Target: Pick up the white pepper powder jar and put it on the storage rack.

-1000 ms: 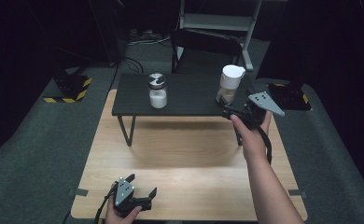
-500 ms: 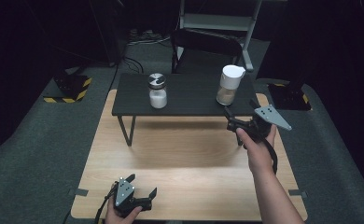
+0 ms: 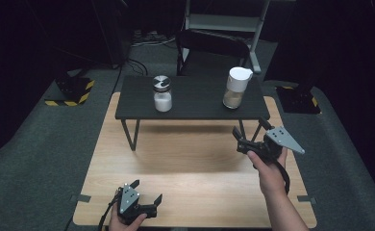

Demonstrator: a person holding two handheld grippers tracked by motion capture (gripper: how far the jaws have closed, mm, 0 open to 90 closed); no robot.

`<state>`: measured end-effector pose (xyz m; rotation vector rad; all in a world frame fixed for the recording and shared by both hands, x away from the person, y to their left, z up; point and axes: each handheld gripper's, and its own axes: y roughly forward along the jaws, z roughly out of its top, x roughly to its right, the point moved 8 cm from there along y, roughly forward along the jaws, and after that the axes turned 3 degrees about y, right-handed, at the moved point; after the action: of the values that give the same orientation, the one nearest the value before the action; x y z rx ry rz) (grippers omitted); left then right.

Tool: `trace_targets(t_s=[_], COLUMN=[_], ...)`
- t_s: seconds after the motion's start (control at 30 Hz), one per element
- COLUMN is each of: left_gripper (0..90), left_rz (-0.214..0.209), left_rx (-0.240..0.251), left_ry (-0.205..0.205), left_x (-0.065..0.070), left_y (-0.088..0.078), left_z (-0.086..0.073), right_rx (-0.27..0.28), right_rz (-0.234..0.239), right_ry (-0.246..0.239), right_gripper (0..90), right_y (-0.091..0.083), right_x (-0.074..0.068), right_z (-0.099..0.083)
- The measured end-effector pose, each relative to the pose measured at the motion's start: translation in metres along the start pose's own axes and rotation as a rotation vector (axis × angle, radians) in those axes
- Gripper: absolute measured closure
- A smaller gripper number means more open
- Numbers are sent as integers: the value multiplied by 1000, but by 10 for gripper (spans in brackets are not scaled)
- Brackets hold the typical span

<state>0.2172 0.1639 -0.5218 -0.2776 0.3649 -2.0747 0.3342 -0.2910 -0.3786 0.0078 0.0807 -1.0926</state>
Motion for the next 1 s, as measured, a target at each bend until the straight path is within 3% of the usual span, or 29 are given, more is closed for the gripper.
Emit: trace_targets(t_s=[0.3,1.0], left_gripper=[6,6], left_rz=[1,-3], left_rx=[-1,-7], left_ry=[3,11], left_x=[0,2], left_y=[0,1], left_z=[0,1], right_rx=[-8,-92], right_rz=[21,-11], right_ry=[19,12], right_gripper=[3,3], right_y=[-19,-58], right_x=[0,7], right_z=[-20,-82])
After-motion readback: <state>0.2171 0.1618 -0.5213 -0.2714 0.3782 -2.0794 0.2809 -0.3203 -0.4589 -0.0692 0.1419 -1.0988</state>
